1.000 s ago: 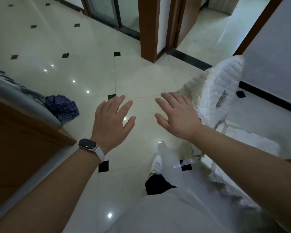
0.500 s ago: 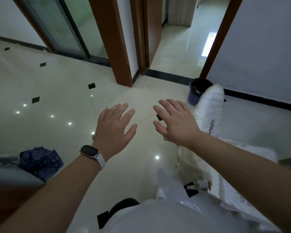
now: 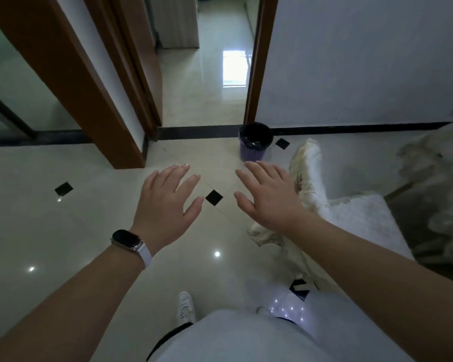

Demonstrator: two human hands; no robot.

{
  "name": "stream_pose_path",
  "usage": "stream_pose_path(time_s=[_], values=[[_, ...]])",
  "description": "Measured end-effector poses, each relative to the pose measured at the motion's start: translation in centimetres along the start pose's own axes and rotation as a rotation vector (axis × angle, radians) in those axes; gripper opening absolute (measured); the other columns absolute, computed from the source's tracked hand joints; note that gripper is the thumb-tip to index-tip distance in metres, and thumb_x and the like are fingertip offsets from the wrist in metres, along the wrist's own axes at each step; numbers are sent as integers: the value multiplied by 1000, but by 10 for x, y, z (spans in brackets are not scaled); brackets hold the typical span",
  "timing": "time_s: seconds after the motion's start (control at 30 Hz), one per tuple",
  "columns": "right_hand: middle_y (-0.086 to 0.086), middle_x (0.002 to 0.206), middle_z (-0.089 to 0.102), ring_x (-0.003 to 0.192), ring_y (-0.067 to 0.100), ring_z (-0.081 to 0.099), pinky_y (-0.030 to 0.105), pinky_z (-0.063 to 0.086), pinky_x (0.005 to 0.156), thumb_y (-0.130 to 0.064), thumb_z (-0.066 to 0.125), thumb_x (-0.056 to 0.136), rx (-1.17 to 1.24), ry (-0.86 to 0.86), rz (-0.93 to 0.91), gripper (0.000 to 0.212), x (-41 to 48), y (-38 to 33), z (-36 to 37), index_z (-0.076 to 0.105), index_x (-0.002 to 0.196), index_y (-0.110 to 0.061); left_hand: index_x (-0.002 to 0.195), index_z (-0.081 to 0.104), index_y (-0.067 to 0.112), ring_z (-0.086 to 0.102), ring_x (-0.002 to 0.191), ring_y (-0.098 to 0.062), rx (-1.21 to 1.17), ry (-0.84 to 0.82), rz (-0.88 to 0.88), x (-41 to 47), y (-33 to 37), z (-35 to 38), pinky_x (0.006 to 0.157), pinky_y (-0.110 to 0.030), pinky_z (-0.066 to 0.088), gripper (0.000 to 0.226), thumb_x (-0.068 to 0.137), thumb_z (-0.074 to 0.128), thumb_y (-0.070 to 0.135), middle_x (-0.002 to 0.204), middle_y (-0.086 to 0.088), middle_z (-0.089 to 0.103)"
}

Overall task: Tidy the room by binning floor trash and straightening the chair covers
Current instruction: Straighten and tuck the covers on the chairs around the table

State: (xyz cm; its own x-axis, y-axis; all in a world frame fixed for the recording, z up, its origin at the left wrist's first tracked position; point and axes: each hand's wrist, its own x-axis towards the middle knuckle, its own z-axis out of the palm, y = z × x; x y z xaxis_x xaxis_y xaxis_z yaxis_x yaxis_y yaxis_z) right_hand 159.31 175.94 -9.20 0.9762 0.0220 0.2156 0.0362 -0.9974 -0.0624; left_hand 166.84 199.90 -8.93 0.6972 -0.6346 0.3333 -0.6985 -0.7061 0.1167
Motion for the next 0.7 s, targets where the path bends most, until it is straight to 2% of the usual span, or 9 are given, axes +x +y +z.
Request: stream_pose_path(time_s=[0.3,0.4,0.5,0.7], values=[[9,136,55,127,28,46,45,35,105,-49,40,94,-72,36,241,52,36,-49,-11,53,133,-17,134,58,17,44,133,-29,-102,-39,184,52,-80,3,109,-49,31,49,94,47,43,142,-10,52],[10,133,57,124,30,50,45,38,103,-48,42,94,-108,50,317,51,30,-46,-12,56,131,-15,130,61,15,46,130,-30,-159,-21,255,71,-81,12,107,-49,32,49,93,47,43,140,-11,54],[10,134,57,124,30,50,43,34,103,-47,43,94,-144,52,397,51,25,-33,-11,56,131,-15,128,62,14,48,128,-31,-199,-10,335,96,-71,22,105,-50,35,48,92,48,42,138,-12,56],[8,134,56,124,28,48,43,33,103,-49,44,93,-139,68,556,51,15,-1,12,58,130,-16,128,62,14,49,127,-32,-225,-60,486,145,-40,53,105,-49,34,48,91,48,42,137,-12,56]])
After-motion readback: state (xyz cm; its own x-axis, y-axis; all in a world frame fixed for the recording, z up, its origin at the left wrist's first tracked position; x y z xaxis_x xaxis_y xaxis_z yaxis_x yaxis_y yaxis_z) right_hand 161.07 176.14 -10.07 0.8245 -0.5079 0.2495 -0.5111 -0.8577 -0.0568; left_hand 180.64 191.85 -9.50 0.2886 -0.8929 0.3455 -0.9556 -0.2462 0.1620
